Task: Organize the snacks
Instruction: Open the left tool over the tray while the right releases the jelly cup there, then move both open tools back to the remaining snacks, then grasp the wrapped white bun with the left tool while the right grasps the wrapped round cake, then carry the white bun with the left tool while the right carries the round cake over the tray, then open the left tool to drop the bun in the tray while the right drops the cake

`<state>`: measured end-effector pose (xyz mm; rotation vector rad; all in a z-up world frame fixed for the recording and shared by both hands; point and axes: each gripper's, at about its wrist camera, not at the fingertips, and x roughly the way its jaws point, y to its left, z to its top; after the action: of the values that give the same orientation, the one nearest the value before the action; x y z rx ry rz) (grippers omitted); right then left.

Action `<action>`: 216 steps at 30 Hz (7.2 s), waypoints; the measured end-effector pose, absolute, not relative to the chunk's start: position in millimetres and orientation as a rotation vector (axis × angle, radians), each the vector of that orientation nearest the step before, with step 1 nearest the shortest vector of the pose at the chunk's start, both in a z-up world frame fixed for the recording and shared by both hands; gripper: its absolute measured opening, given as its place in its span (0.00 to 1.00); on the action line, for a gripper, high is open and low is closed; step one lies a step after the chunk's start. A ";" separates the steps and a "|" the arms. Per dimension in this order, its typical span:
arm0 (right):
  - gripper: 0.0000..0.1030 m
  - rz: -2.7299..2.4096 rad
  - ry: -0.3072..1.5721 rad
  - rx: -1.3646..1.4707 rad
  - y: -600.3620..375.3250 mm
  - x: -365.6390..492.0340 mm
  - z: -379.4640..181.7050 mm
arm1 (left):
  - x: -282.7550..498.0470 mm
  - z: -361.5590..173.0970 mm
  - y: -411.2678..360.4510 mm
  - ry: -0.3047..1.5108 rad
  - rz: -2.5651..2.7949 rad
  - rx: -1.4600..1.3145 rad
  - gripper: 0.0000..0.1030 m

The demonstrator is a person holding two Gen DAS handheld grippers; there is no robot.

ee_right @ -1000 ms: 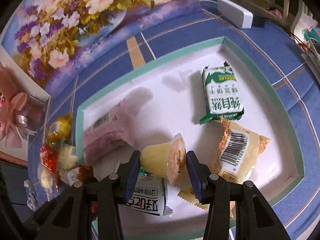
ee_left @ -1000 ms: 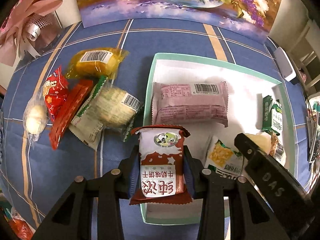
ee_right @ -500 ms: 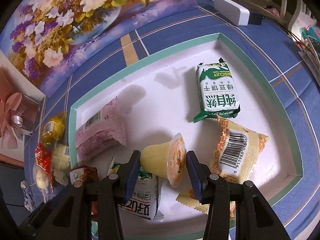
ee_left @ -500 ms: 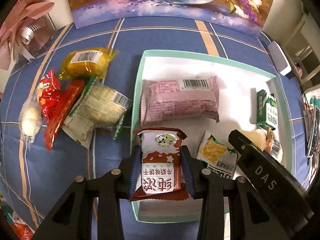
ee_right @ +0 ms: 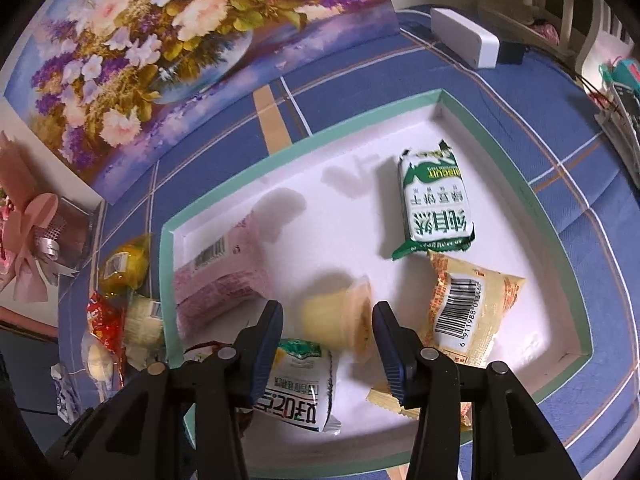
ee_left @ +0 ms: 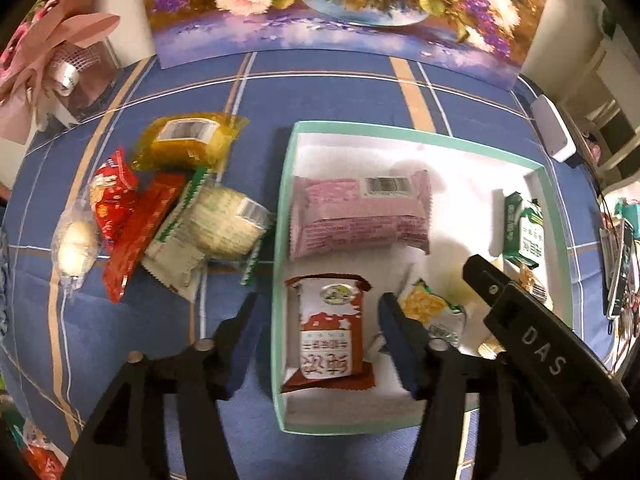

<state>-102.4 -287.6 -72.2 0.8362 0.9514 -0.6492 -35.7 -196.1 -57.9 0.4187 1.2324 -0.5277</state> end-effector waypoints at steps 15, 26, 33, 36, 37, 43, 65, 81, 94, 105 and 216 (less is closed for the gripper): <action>0.73 -0.591 0.953 0.734 -270.5 -87.1 -62.6 | 25.2 -48.2 -127.4 1.180 -0.261 0.256 0.89; 1.00 -0.485 0.924 0.615 -232.2 -62.4 -48.2 | 72.4 -35.3 -46.0 1.129 -0.027 0.144 0.90; 1.00 -0.478 0.901 0.609 -222.3 -57.8 -36.5 | 89.1 -28.5 -17.1 1.129 0.007 0.106 0.90; 1.00 -0.474 0.885 0.593 -216.2 -52.7 -27.0 | 92.8 -28.4 -15.4 1.139 -0.018 0.109 0.90; 1.00 -0.471 0.882 0.585 -214.2 -50.5 -24.7 | 93.8 -28.3 -15.9 1.141 -0.023 0.111 0.90; 1.00 -0.391 0.897 0.560 -196.1 -24.7 -15.7 | 109.2 -31.7 -10.1 1.171 -0.046 0.112 0.90; 0.91 -0.282 1.025 0.602 -146.5 58.9 -56.0 | 151.1 -54.0 45.1 1.271 0.012 -0.012 0.90; 0.79 -0.331 1.054 0.662 -175.5 62.8 -87.1 | 167.5 -81.5 7.2 1.321 -0.094 -0.012 0.90; 0.71 -0.297 1.058 0.637 -167.3 72.7 -93.6 | 167.8 -77.4 -2.2 1.319 -0.102 0.008 0.67; 0.68 -0.289 1.057 0.657 -173.8 68.4 -100.6 | 155.5 -73.8 4.5 1.350 -0.098 0.010 0.65; 0.61 -0.659 0.836 0.775 -333.1 -105.4 -16.8 | 2.6 15.7 -212.4 1.112 -0.617 0.342 0.71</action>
<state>-105.4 -333.1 -16.8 0.7751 0.8364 -0.6586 2.6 -212.4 15.7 0.3424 1.1118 -0.6169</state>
